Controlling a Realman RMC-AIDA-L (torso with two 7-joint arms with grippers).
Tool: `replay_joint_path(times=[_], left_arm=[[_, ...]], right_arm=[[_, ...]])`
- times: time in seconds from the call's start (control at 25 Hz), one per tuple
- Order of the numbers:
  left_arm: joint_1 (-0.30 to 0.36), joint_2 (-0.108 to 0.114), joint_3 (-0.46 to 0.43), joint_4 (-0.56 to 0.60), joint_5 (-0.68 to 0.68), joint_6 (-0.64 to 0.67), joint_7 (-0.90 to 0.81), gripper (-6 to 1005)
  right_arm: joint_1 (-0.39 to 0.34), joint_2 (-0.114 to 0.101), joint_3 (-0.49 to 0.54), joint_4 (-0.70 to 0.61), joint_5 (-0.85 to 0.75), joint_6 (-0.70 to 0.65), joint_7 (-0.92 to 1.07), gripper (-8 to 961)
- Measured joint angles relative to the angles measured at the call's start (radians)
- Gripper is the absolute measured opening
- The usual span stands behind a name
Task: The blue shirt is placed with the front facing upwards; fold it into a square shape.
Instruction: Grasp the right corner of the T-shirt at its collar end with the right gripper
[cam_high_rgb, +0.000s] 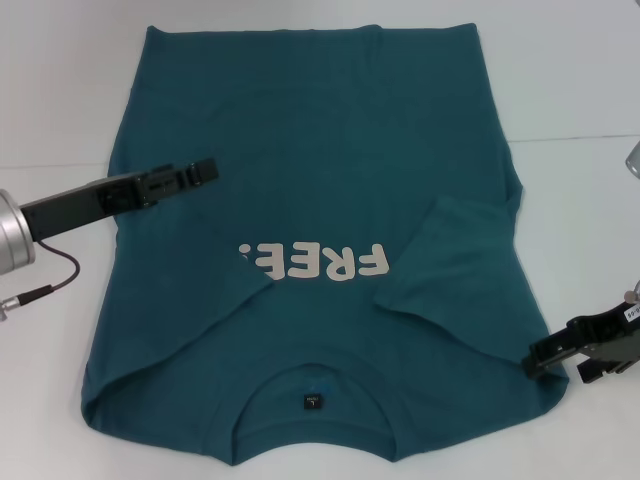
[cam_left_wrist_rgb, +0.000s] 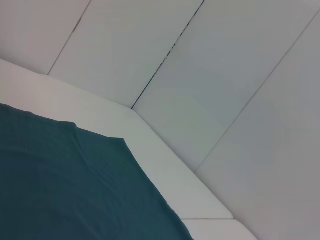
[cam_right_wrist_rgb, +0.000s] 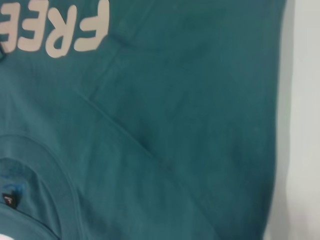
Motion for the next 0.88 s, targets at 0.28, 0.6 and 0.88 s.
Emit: replay_joint_path(times=[0.28, 0.6, 0.88], left_arm=[[0.000, -0.001, 0.000, -0.005, -0.010, -0.011, 0.003, 937], [0.000, 0.000, 0.000, -0.006, -0.011, -0.011, 0.005, 937], [0.000, 0.000, 0.000, -0.007, -0.012, -0.011, 0.005, 936]], right_arm=[[-0.002, 0.000, -0.002, 0.013, -0.002, 0.019, -0.005, 839], [0.002, 0.003, -0.010, 0.015, -0.002, 0.029, -0.005, 831], [0.011, 0.007, -0.027, 0.015, -0.002, 0.038, 0.001, 823]])
